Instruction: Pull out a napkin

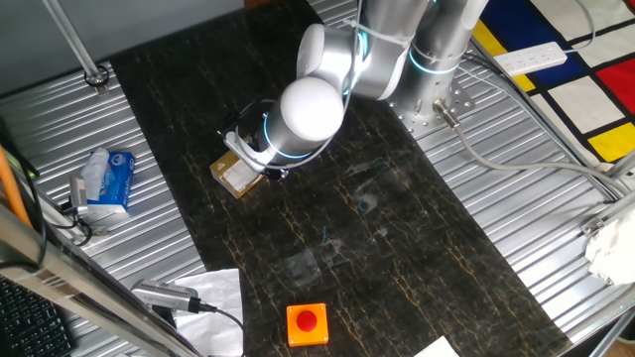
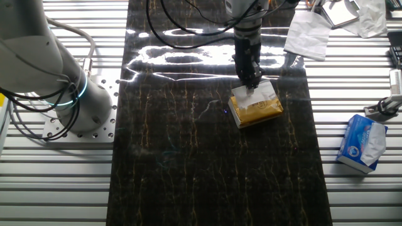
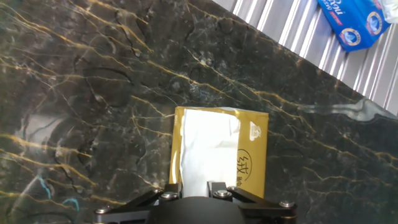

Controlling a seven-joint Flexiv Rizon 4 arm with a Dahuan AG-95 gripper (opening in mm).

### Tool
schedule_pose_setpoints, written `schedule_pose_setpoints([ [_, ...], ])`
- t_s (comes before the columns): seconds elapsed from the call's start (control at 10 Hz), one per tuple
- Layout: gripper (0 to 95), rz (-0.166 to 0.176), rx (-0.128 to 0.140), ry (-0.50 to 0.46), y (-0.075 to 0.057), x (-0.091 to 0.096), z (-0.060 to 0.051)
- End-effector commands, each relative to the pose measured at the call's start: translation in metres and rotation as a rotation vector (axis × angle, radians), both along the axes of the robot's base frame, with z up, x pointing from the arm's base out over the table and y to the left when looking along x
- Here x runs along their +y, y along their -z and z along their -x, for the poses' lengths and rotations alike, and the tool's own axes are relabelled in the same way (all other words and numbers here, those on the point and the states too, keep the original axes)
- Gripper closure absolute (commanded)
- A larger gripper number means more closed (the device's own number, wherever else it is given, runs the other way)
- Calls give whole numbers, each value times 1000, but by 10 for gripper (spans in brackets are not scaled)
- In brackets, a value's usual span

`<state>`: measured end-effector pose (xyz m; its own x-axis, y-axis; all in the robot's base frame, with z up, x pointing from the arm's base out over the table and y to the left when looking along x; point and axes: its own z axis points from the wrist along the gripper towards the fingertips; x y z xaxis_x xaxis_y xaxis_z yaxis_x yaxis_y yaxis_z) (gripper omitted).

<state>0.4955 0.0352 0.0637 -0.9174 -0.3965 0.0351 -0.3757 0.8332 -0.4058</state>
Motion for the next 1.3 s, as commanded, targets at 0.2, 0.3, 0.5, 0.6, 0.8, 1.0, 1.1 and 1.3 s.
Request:
schedule_pose_setpoints([
  [0.2, 760, 2, -1, -5, -1, -3, 0],
  [0.3, 760, 2, -1, -7, -1, -5, 0],
  [0.5, 760, 2, 1, -12, -2, -8, 0],
  [0.6, 760, 1, -1, -17, -3, -10, 0],
  [0.8, 760, -4, -6, -14, -3, -10, 0],
  [1.0, 760, -8, -11, -7, -3, -10, 0],
  [1.1, 950, -8, -12, -8, -3, -10, 0],
  [1.3, 950, -8, -16, -5, -3, -10, 0],
])
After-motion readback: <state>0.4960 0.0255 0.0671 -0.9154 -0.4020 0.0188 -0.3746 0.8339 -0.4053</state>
